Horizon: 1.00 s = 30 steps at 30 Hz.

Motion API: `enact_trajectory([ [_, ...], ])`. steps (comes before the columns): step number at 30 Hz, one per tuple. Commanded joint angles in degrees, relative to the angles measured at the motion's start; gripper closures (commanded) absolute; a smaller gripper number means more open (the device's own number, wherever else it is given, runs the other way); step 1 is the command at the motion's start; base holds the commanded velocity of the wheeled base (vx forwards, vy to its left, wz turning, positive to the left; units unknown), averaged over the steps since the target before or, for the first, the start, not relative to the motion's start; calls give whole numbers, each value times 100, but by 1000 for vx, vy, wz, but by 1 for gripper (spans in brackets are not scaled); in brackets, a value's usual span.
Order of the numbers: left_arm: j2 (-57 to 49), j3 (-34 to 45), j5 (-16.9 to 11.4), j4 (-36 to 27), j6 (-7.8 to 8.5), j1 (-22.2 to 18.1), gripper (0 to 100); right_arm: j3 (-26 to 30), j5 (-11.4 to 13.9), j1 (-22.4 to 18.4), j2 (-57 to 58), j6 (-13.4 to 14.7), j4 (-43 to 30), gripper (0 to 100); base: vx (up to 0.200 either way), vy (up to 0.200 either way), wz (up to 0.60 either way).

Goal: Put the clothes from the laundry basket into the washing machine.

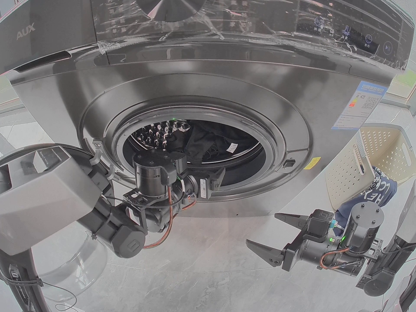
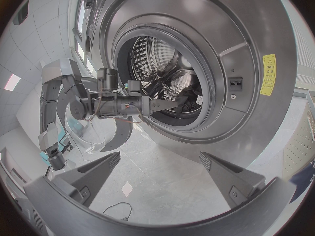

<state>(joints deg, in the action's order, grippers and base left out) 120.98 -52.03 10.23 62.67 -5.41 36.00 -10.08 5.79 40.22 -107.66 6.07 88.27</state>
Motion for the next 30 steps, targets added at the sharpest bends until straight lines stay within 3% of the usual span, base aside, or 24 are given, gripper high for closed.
enact_trajectory([
  [1,-356,589,-3,272,5,320,0,33,10,-14,87,8,6,0,0,0,0],
  [5,-602,1810,14,1168,14,847,0,138,19,-137,342,-9,6,0,0,0,0],
  [9,-866,2593,14,1757,31,1006,0,270,45,-339,693,-36,-3,0,0,0,0],
  [10,-1208,3129,-3,2003,75,1076,0,463,27,-365,992,-45,-12,0,0,0,0],
  [13,-1648,3595,6,2118,163,1129,0,692,-17,-401,1326,-62,-38,0,0,0,0],
  [15,-2245,4087,32,2126,330,1146,0,973,-25,-647,1730,-89,-38,0,0,0,0],
  [18,-2825,4359,14,2074,339,1146,0,1008,-122,-919,2161,-115,-267,0,0,0,0],
  [22,-3362,4649,23,2021,339,1093,0,1008,-289,-1218,2926,-203,-1040,0,0,0,0],
  [26,-3986,5124,67,1933,348,979,0,999,-421,-1288,4270,-229,-2482,0,-200,0,0],
  [27,-3986,5124,67,1933,348,979,0,999,-421,-1288,4270,-229,-2482,0,-200,0,0],
  [28,-4328,5203,102,1784,348,803,0,999,-605,-1279,4886,-229,-3088,0,-200,0,0],
  [30,-4865,5203,129,1371,383,672,0,999,-790,-1288,5422,-229,-3615,0,0,0,0],
])
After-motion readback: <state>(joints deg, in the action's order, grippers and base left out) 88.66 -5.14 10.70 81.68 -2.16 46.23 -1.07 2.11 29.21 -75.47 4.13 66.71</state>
